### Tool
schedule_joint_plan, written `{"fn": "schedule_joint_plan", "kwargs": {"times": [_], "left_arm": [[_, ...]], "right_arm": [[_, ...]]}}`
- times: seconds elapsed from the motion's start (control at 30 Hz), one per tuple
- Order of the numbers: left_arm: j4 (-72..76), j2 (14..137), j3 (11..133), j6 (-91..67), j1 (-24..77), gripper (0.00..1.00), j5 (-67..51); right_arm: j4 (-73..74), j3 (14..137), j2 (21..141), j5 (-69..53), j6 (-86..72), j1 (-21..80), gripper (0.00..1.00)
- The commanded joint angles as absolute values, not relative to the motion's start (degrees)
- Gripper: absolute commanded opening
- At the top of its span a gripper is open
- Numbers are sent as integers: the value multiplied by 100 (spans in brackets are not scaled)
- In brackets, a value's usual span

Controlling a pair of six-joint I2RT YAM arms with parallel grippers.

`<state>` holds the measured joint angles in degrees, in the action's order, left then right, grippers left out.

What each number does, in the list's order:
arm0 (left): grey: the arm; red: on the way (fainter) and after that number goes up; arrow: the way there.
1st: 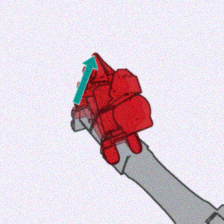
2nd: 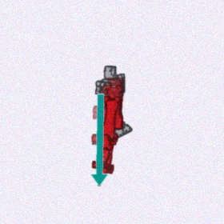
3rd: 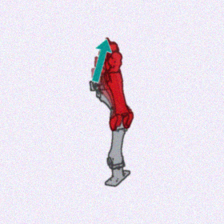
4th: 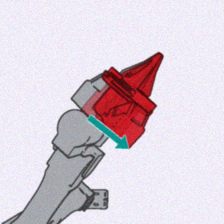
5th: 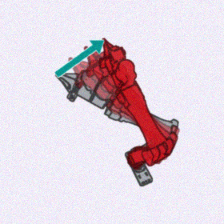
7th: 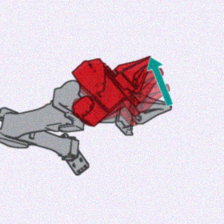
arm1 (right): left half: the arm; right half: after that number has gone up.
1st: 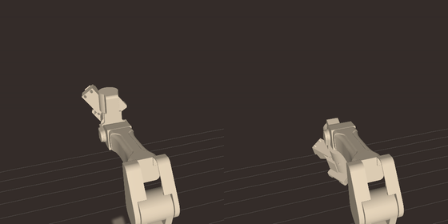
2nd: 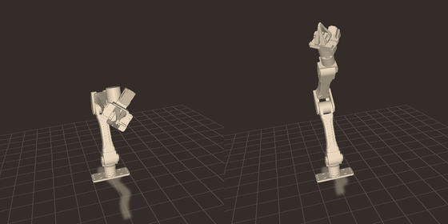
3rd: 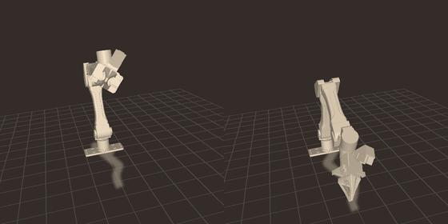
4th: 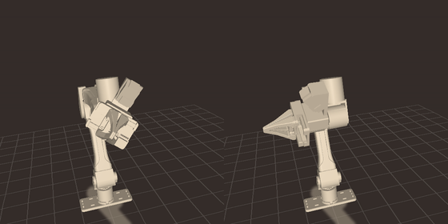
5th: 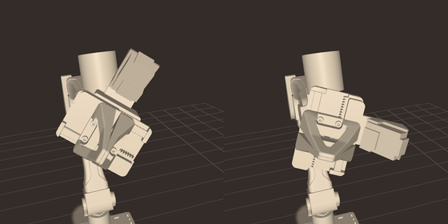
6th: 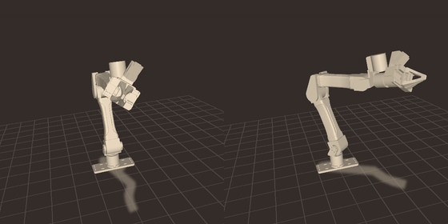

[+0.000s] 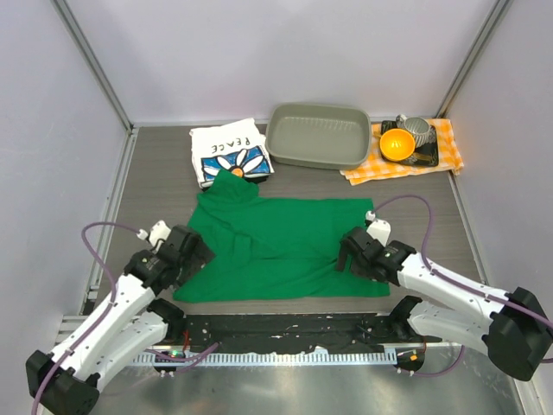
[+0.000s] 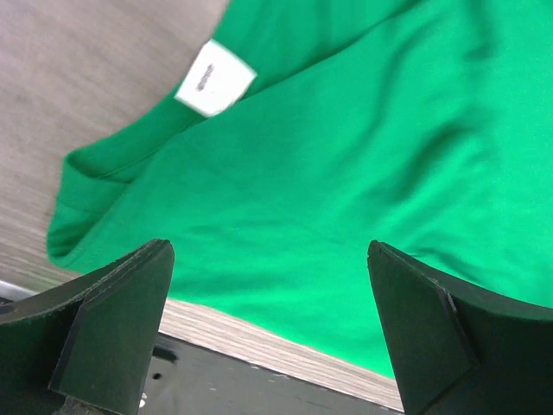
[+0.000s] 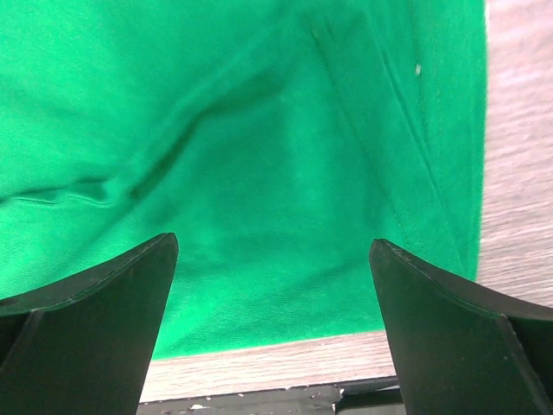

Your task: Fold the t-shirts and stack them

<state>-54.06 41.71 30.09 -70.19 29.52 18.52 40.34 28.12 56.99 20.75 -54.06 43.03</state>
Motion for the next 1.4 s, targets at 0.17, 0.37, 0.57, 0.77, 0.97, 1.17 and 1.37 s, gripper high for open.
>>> {"fn": "schedule_joint_plan", "kwargs": {"times": [0.17,0.37,0.57,0.77,0.97,1.17,1.37], "left_arm": [[-4433,5983,5368,-5626,2945,100,2145],[-3956,8081,6845,-4800,2760,100,2057],[-3612,9017,7540,-4641,2128,100,1881],[-3595,9667,8190,-4377,1495,99,1653],[-3322,10194,8657,-4087,1266,91,1372],[-3481,10757,9290,-4078,1231,78,1204],[-3454,11030,9518,-4113,1239,60,1090]], "right_arm": [[3780,5184,6643,3478,-4053,4237,100],[2788,5809,7619,3157,-3560,3332,99],[2391,6099,7971,2733,-3463,3032,97],[2224,5924,7753,2733,-3358,3023,96],[2100,5687,7646,2698,-3278,3023,96],[2022,5555,7699,2698,-3208,3023,95],[1951,5449,7769,2681,-3173,3015,95]]}}
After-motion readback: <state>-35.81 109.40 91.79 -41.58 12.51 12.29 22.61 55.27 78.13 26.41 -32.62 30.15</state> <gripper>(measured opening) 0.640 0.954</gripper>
